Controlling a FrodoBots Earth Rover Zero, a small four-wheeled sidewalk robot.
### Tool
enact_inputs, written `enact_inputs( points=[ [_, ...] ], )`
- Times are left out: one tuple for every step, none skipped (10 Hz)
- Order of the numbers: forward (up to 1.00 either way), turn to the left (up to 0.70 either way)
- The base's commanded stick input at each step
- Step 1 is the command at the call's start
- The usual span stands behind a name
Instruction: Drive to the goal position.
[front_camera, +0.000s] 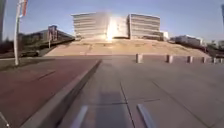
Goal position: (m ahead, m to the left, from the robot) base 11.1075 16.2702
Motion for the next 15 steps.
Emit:
enact_inputs(
  points=[
    [0.70,0.00],
    [0.70,0.00],
    [0.70,0.00],
    [0.70,0.00],
    [0.70,0.00],
    [0.70,0.00],
    [0.70,0.00],
    [0.70,0.00],
    [0.70,0.00],
    [0.70,0.00],
    [0.70,0.00],
    [0.70,0.00],
    [0.70,0.00],
    [0.70,0.00],
    [0.70,0.00]
  ],
)
